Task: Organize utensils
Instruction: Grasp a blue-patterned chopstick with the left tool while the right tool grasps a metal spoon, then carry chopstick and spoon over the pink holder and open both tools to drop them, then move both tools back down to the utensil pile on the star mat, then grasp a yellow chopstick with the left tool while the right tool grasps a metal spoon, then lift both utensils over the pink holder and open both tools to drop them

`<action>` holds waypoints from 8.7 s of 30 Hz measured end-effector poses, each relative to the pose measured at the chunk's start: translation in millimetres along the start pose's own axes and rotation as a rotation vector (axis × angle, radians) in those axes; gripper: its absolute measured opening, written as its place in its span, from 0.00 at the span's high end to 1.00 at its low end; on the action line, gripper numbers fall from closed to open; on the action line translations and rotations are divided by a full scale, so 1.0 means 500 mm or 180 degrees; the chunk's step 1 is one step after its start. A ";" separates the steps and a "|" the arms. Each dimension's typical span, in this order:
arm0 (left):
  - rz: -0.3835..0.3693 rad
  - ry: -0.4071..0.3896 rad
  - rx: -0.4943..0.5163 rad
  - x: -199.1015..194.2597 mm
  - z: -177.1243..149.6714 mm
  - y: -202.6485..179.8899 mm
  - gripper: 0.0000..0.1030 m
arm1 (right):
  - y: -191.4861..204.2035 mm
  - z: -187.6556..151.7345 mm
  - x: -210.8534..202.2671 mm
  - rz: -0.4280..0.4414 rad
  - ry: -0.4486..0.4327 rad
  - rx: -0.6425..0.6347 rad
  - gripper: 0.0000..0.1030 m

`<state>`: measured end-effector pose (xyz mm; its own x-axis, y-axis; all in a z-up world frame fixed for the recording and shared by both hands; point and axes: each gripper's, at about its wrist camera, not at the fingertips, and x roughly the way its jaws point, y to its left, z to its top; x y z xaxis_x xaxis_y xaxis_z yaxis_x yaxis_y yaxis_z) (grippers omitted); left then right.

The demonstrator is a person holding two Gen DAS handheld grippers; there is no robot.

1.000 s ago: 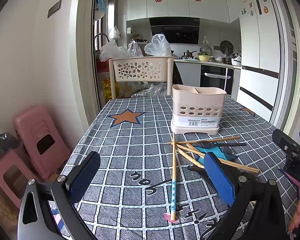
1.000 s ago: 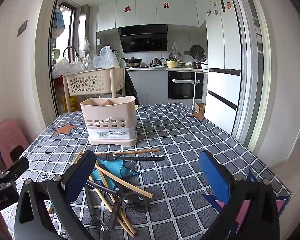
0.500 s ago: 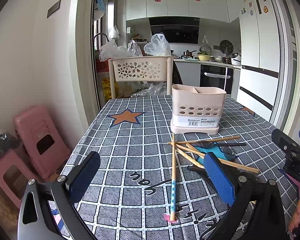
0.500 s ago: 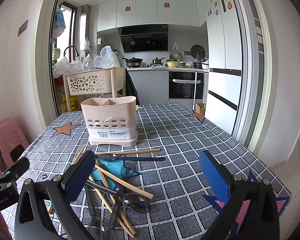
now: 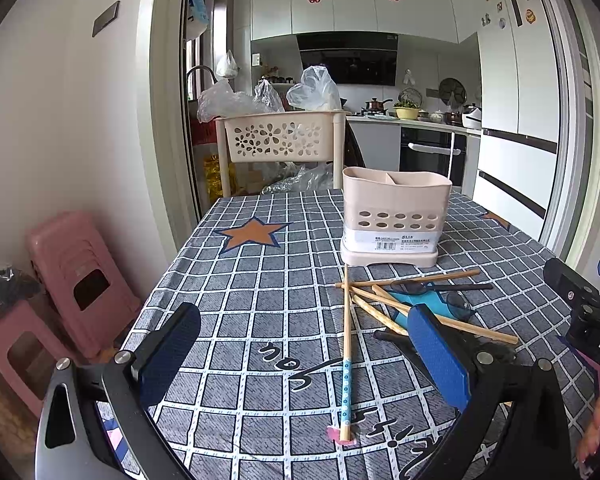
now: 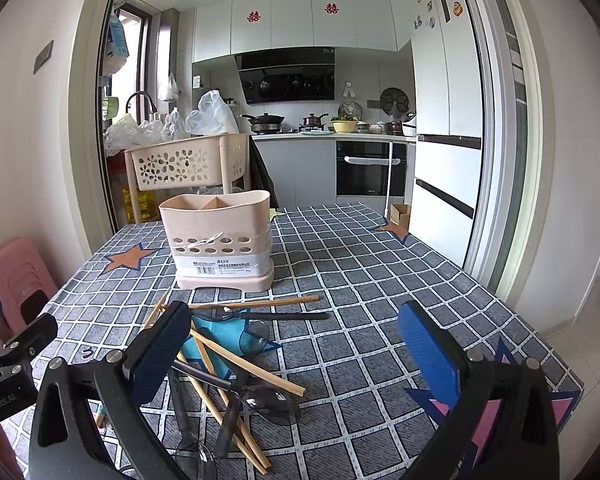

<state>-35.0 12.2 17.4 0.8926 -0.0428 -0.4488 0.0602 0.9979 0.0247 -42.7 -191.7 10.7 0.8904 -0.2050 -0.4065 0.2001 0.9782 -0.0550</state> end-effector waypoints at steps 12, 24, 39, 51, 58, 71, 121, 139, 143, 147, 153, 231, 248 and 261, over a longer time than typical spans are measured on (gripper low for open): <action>-0.0354 0.1338 0.0095 0.202 0.001 0.018 0.00 | -0.020 0.013 0.157 0.0374 0.1145 -0.0280 0.00; -0.0447 0.1776 0.0246 0.324 0.037 -0.014 0.00 | 0.050 0.053 0.326 0.0944 0.1869 -0.0931 0.29; -0.0633 0.2325 0.0349 0.418 0.036 -0.043 0.01 | 0.199 0.037 0.452 0.1595 0.2471 -0.2441 0.62; -0.1024 0.2377 0.0606 0.434 0.058 -0.076 0.63 | 0.243 0.050 0.458 0.1652 0.2536 -0.2664 0.92; -0.1025 0.2002 0.0254 0.386 0.076 -0.029 0.63 | 0.198 0.110 0.412 0.1660 0.2176 -0.2198 0.97; -0.1165 0.1197 -0.0138 0.241 0.203 0.020 0.63 | 0.075 0.194 0.278 0.1987 0.1497 -0.0647 0.97; -0.0607 0.0642 0.0158 0.500 0.369 -0.077 0.00 | 0.042 0.311 0.502 0.1142 0.1153 0.0527 0.53; -0.0551 0.0475 0.0040 0.376 0.352 -0.011 0.00 | -0.009 0.323 0.347 0.1146 0.0838 0.0569 0.23; -0.0481 0.0637 -0.0118 0.345 0.307 0.012 0.00 | -0.001 0.291 0.321 0.1252 0.0946 0.0493 0.23; -0.0531 0.1109 -0.0251 0.347 0.224 0.027 0.00 | 0.009 0.233 0.315 0.1329 0.1219 0.0455 0.23; -0.0589 0.1810 -0.0487 0.347 0.071 0.017 0.00 | 0.028 0.103 0.320 0.1234 0.1804 0.0211 0.23; -0.0919 0.2247 -0.0099 0.371 0.039 -0.077 0.62 | 0.077 -0.016 0.381 0.1386 0.2774 0.0208 0.71; -0.1233 0.1591 -0.0177 0.255 0.122 -0.030 0.61 | 0.012 0.061 0.303 0.1544 0.2102 0.0625 0.96; -0.1336 0.1073 -0.0292 0.182 0.223 0.005 0.61 | 0.012 0.151 0.250 0.1667 0.1667 0.0690 0.96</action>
<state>96.2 5.4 76.4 0.6067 -0.4352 -0.6652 0.3279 0.8993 -0.2893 100.9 -213.8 28.6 0.5921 0.3777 -0.7118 -0.0703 0.9042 0.4213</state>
